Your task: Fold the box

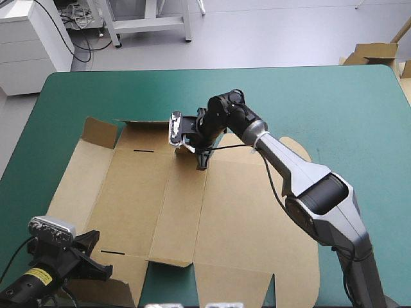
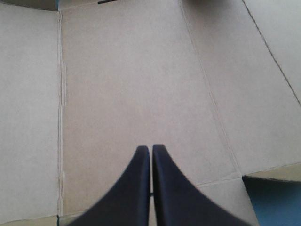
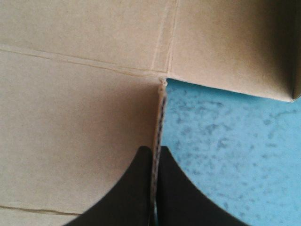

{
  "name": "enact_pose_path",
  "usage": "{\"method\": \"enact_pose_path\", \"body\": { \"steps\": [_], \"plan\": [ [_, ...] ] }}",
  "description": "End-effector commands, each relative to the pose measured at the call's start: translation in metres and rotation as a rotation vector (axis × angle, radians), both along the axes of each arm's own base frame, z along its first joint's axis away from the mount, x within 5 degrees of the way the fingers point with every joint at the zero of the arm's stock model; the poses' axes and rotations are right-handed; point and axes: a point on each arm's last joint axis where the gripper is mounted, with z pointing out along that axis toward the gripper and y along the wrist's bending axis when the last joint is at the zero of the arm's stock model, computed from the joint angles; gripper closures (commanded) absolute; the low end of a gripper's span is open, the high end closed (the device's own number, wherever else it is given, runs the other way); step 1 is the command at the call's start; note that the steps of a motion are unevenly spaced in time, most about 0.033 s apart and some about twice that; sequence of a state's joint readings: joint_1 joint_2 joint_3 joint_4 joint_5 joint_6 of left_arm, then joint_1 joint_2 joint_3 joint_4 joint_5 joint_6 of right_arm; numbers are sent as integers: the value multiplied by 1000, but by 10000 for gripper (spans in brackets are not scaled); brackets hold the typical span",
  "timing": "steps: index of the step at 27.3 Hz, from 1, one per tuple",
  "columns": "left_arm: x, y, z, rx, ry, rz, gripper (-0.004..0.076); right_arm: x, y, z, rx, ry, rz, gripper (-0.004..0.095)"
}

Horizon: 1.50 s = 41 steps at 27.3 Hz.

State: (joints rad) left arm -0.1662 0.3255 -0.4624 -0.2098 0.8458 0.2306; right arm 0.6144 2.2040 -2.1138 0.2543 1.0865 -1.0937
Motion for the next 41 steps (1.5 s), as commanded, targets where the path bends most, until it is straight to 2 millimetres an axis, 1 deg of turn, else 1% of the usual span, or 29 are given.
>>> {"method": "enact_pose_path", "body": {
  "steps": [1,3,9,15,22,24,25,28,29,30,32,33,36,38,41],
  "plan": [
    [4,-1,12,-41,-66,12,731,-7,4,33,91,-72,19,929],
    [4,-1,12,-41,-66,12,731,-8,8,30,97,-59,23,929],
    [4,-1,12,-41,-67,12,731,-10,9,30,101,-47,49,929],
    [7,-1,9,-46,-87,21,731,-18,12,28,90,7,100,929],
    [8,-1,8,-48,-94,23,731,-16,13,29,109,-19,85,915],
    [8,-1,8,-48,-94,23,731,-16,15,31,119,-31,82,870],
    [8,-1,8,-48,-94,23,731,-16,16,31,124,-35,80,827],
    [8,-1,8,-48,-94,23,731,-16,17,32,134,-48,75,672],
    [8,-1,8,-48,-94,23,731,-16,17,33,137,-47,75,606],
    [8,-1,8,-48,-94,23,731,-17,17,34,138,-49,75,568],
    [8,-1,8,-48,-94,23,731,-19,15,42,145,-63,76,497],
    [8,-1,8,-48,-94,23,731,-20,13,46,145,-76,76,481],
    [8,-1,8,-48,-94,23,731,-25,6,67,145,-138,74,475],
    [8,-1,8,-48,-94,23,731,-28,-2,83,124,-197,68,475],
    [8,-1,8,-51,-93,26,731,-29,-20,104,102,-244,-28,475]
  ]
}}
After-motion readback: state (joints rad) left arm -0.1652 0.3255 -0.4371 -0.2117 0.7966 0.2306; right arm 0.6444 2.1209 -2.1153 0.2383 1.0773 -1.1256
